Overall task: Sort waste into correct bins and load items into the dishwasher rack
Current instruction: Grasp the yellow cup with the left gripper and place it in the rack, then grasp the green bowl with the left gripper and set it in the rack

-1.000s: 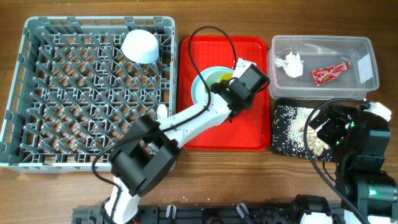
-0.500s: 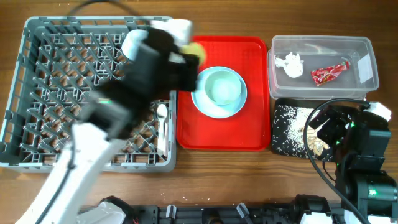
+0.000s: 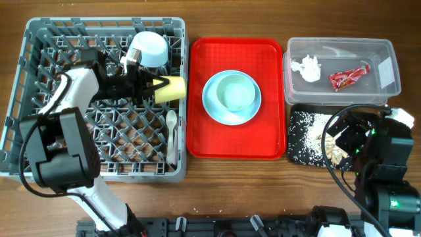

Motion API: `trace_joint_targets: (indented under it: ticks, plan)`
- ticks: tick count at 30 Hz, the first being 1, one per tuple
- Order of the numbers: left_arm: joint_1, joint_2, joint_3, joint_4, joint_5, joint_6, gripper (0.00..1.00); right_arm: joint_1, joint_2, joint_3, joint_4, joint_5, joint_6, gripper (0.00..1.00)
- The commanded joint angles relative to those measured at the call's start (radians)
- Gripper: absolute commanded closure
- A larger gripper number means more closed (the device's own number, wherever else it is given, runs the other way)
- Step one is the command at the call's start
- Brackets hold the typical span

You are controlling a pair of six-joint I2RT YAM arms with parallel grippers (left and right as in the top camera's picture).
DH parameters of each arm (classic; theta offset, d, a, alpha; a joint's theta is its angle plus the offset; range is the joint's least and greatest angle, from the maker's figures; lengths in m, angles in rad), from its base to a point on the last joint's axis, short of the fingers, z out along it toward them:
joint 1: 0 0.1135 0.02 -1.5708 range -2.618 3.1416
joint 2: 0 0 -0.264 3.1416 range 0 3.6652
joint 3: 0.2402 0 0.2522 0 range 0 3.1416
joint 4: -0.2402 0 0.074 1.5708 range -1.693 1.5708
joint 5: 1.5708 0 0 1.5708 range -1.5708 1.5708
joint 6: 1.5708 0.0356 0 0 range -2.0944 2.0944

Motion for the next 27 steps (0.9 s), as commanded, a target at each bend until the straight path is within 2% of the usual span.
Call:
trace_joint_targets:
  ticks: [1,2,3,4,5,6,12,16,20,22,24,25,27]
  plan:
    - [0.019,0.028,-0.006,-0.027,-0.303,-0.013,0.92,-0.002,0.000,0.010,0.003,0.010,0.006,0.00]
    - [0.027,0.028,-0.006,-0.058,-0.412,-0.032,0.93,-0.002,0.000,0.010,0.003,0.010,0.006,0.00]
    - [0.037,0.027,-0.006,-0.077,-0.460,-0.032,0.93,-0.002,0.000,0.010,0.003,0.010,0.006,0.00]
    - [0.052,0.026,-0.006,-0.096,-0.489,-0.032,0.87,-0.002,0.000,0.010,0.003,0.010,0.006,0.00]
    - [0.073,0.023,-0.004,-0.116,-0.492,-0.033,0.65,-0.002,0.000,0.010,0.003,0.010,0.006,0.00]
    - [0.100,0.014,-0.001,-0.130,-0.496,-0.049,0.00,-0.002,0.000,0.010,0.003,0.010,0.006,0.00]
    - [0.172,-0.092,0.086,-0.221,-0.628,-0.108,0.00,-0.002,0.000,0.010,0.003,0.010,0.006,0.00]
    - [0.160,-0.293,0.203,-0.274,-0.758,-0.202,0.00,-0.002,0.000,0.010,0.003,0.010,0.006,0.00]
    - [0.060,-0.533,0.209,-0.217,-0.835,-0.285,0.00,-0.002,0.000,0.010,0.003,0.010,0.006,0.00]
    - [-0.063,-0.624,0.209,-0.130,-0.869,-0.290,0.00,-0.002,0.000,0.010,0.003,0.010,0.006,0.00]
    - [-0.179,-0.640,0.209,-0.039,-0.850,-0.326,0.00,-0.002,0.000,0.010,0.003,0.010,0.006,0.00]
    - [-0.304,-0.618,0.209,0.037,-0.842,-0.343,0.04,-0.002,0.000,0.010,0.003,0.010,0.006,0.00]
    - [-0.423,-0.576,0.209,0.109,-0.843,-0.343,0.28,-0.002,0.000,0.010,0.003,0.010,0.006,0.00]
